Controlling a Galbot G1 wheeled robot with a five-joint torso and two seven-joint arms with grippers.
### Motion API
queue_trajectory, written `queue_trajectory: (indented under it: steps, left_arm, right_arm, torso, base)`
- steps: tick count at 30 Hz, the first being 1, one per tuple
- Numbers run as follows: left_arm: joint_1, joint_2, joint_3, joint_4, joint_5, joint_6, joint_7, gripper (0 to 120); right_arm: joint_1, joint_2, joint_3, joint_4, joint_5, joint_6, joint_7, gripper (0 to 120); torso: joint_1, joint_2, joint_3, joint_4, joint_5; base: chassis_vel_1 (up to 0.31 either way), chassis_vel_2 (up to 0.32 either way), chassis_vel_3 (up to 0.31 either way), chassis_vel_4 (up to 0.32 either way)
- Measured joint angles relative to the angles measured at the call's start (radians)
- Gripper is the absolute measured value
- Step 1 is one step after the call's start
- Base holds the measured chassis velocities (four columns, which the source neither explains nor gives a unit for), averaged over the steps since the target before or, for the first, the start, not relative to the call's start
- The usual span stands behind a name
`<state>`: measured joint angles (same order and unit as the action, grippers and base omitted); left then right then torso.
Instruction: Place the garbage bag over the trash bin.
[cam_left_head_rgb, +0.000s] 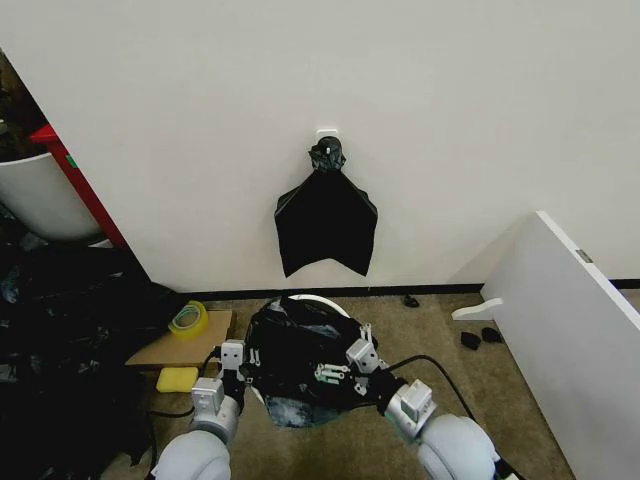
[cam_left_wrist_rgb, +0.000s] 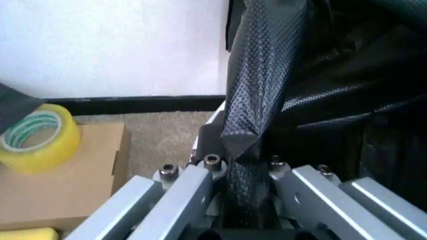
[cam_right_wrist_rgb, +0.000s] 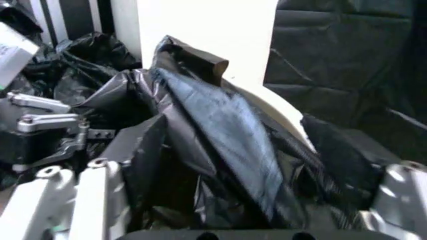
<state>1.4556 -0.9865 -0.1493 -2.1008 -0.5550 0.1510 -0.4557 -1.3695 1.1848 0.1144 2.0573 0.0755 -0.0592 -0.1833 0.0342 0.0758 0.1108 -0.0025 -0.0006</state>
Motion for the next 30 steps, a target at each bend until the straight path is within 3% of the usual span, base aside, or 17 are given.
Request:
queue_trajectory:
  steps: [3,6,9,13,17,20,30]
  left_arm:
    - [0.005,0.006,-0.005,-0.008,0.003,0.000,0.000,1]
    - [0.007,0.012,-0.006,-0.009,0.003,0.000,0.000,1]
    - [0.009,0.022,-0.009,-0.011,0.003,-0.001,-0.001,1]
    - [0.008,0.024,-0.010,-0.011,0.003,-0.002,-0.001,1]
    - [0.009,0.021,-0.010,-0.003,0.019,-0.012,0.010,1]
    - [0.013,0.021,-0.009,0.005,0.056,-0.029,0.028,1]
    - [0.038,0.028,-0.011,0.016,0.216,-0.126,0.103,1]
  right_arm:
    - [0.008,0.001,-0.021,-0.007,0.000,0.013,0.014,58]
    - [0.007,0.001,-0.027,-0.009,0.000,0.026,0.020,53]
    - [0.006,0.007,-0.041,-0.019,-0.004,0.042,0.030,36]
    - [0.010,0.010,-0.048,-0.023,-0.005,0.046,0.034,26]
    - [0.021,0.002,-0.037,-0.015,0.028,0.053,0.039,5]
    - [0.033,-0.001,-0.029,-0.006,0.070,0.051,0.049,0]
    - [0.119,-0.049,0.001,-0.006,0.240,-0.041,0.153,0]
  torso:
    - [0.000,0.000,0.000,0.0000,-0.0002]
    - [0.000,0.000,0.000,-0.0001,-0.0002]
    - [0.000,0.000,0.000,0.0000,-0.0001]
    - [0.000,0.000,0.000,0.0000,-0.0001]
    - [0.000,0.000,0.000,0.0000,-0.0001]
    - [0.000,0.000,0.000,-0.0001,-0.0001]
    - [0.000,0.000,0.000,0.0000,0.0001]
  base:
    - [0.000,0.000,0.000,0.000]
    - [0.000,0.000,0.000,0.000]
    - [0.000,0.000,0.000,0.000]
    - [0.000,0.000,0.000,0.000]
    - [0.000,0.000,0.000,0.000]
    - [0.000,0.000,0.000,0.000]
    - [0.000,0.000,0.000,0.000]
